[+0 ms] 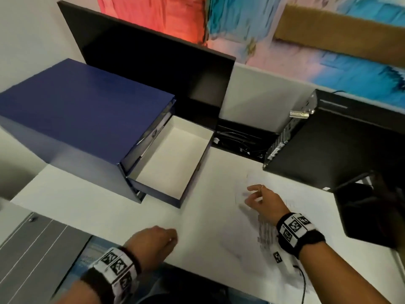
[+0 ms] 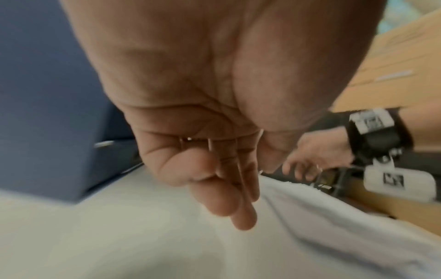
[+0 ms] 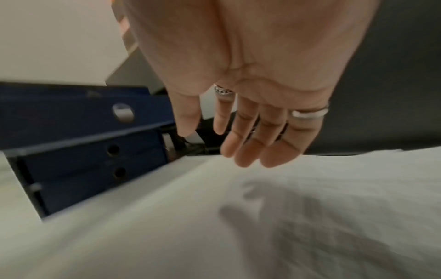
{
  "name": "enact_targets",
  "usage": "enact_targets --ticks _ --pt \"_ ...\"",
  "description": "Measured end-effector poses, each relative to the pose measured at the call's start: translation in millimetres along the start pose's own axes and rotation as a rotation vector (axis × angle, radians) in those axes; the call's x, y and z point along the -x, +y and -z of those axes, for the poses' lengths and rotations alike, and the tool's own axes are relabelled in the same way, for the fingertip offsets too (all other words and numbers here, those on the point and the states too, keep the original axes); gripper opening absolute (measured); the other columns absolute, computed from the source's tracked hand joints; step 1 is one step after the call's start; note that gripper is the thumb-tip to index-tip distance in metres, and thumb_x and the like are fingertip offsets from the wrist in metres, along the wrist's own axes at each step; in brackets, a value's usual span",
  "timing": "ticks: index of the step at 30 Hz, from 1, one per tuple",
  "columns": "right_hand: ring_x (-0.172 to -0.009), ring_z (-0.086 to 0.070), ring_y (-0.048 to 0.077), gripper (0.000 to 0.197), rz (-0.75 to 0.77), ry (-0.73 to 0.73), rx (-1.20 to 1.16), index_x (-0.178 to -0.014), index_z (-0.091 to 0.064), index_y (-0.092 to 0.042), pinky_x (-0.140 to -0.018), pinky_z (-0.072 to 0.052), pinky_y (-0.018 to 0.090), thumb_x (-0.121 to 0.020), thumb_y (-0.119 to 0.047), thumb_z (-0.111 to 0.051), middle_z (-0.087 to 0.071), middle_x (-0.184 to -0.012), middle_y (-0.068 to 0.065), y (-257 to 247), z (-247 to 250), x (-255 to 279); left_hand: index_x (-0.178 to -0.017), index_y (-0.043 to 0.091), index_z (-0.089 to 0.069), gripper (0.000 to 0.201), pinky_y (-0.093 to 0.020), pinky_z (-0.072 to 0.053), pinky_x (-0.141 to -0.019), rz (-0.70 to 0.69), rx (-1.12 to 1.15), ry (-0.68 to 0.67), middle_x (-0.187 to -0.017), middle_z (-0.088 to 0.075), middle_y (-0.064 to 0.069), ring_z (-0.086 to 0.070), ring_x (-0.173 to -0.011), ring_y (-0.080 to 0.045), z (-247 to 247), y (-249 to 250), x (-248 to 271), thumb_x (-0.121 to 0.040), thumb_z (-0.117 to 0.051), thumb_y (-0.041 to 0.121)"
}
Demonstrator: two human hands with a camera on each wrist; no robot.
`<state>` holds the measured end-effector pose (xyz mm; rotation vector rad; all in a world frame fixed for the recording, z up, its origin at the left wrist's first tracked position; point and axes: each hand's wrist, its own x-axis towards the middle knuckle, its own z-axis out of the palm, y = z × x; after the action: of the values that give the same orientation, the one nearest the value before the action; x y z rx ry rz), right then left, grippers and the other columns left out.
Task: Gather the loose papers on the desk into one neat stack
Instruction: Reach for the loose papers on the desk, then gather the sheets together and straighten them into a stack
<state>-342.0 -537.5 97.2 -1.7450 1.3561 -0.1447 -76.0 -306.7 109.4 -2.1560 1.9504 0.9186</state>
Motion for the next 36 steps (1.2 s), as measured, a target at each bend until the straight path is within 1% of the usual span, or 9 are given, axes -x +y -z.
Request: enact_targets --ticks 2,4,8,11,15,21,26,31,36 --pt "-0.09 -0.062 0.02 0.017 -0.143 0.026 0.211 -0.096 -0.058 -0.031 -0.073 -0.05 0.024 -0.084 -0.031 -0.071 -0.064 -0.098 -0.003 46 20 19 -0.113 0.034 -0.056 0.029 -0.034 -0.053 -0.08 -0.087 0.047 0.03 -0.103 -0.067 0.003 -0.065 -0.091 -0.019 9 30 -28 -0.098 -0.033 0.044" --pt "-0.099 -0.06 0.027 0.018 -0.291 0.072 0.388 -0.09 -0.058 -0.032 -0.086 -0.053 0.035 -0.079 -0.042 -0.068 -0.062 -0.106 0.003 86 34 38 -0.12 0.031 -0.058 0.03 -0.033 -0.052 -0.082 -0.158 0.093 0.05 -0.109 -0.068 0.001 -0.064 -0.095 -0.019 10 59 -60 -0.099 -0.037 0.039" --pt "-0.131 -0.039 0.036 0.065 -0.493 0.198 0.418 -0.142 -0.045 -0.025 -0.107 -0.039 0.047 -0.085 -0.049 -0.064 -0.038 -0.148 0.006 129 37 71 -0.135 0.02 -0.054 0.037 -0.031 -0.046 -0.099 -0.219 0.182 -0.013 -0.132 -0.061 -0.005 -0.059 -0.118 -0.023 -3 109 -117 -0.101 -0.04 0.028" --pt "-0.134 -0.034 0.035 0.071 -0.563 0.233 0.402 -0.147 -0.037 -0.022 -0.108 -0.036 0.048 -0.087 -0.05 -0.06 -0.03 -0.154 0.004 139 27 82 -0.151 0.012 -0.032 0.051 -0.032 -0.026 -0.117 -0.178 0.191 -0.099 -0.156 -0.034 -0.008 -0.035 -0.142 -0.024 -19 130 -147 -0.102 -0.041 0.024" --pt "-0.134 -0.034 0.03 0.072 -0.565 0.237 0.437 -0.145 -0.039 -0.021 -0.105 -0.037 0.048 -0.083 -0.055 -0.055 -0.031 -0.154 0.001 144 15 84 -0.156 0.008 -0.007 0.065 -0.032 -0.01 -0.122 -0.085 0.184 -0.127 -0.164 -0.01 -0.01 -0.015 -0.15 -0.024 -34 148 -171 -0.103 -0.04 0.027" --pt "-0.134 -0.036 0.033 0.073 -0.607 0.286 0.266 -0.148 -0.037 -0.012 -0.106 -0.038 0.045 -0.087 -0.042 -0.063 -0.035 -0.15 0.009 139 11 72 -0.154 0.004 -0.017 0.064 -0.035 -0.032 -0.114 0.094 0.475 -0.038 -0.151 -0.038 -0.014 -0.04 -0.136 -0.029 -42 164 -200 -0.1 -0.046 0.023" --pt "-0.125 -0.052 0.035 0.066 -0.604 0.377 0.097 -0.141 -0.044 -0.003 -0.102 -0.047 0.042 -0.086 -0.029 -0.069 -0.049 -0.141 0.017 138 11 58 -0.127 0.001 -0.046 0.045 -0.036 -0.047 -0.086 0.219 0.492 -0.005 -0.127 -0.054 -0.019 -0.057 -0.11 -0.034 -42 159 -215 -0.093 -0.055 0.029" --pt "-0.133 -0.046 0.03 0.069 -0.64 0.373 -0.068 -0.149 -0.033 -0.002 -0.104 -0.04 0.031 -0.092 -0.025 -0.065 -0.044 -0.148 0.015 136 13 51 -0.128 0.012 -0.052 0.055 -0.043 -0.046 -0.099 0.225 0.406 -0.077 -0.128 -0.059 -0.009 -0.058 -0.113 -0.032 -48 152 -218 -0.085 -0.051 0.047" --pt "-0.123 -0.055 0.031 0.059 -0.555 0.457 -0.272 -0.142 -0.042 -0.005 -0.094 -0.043 0.026 -0.09 -0.014 -0.069 -0.055 -0.131 0.009 133 18 49 -0.122 0.006 -0.058 0.049 -0.044 -0.048 -0.097 0.172 0.46 -0.081 -0.121 -0.062 -0.016 -0.061 -0.107 -0.032 -46 146 -213 -0.087 -0.056 0.039"
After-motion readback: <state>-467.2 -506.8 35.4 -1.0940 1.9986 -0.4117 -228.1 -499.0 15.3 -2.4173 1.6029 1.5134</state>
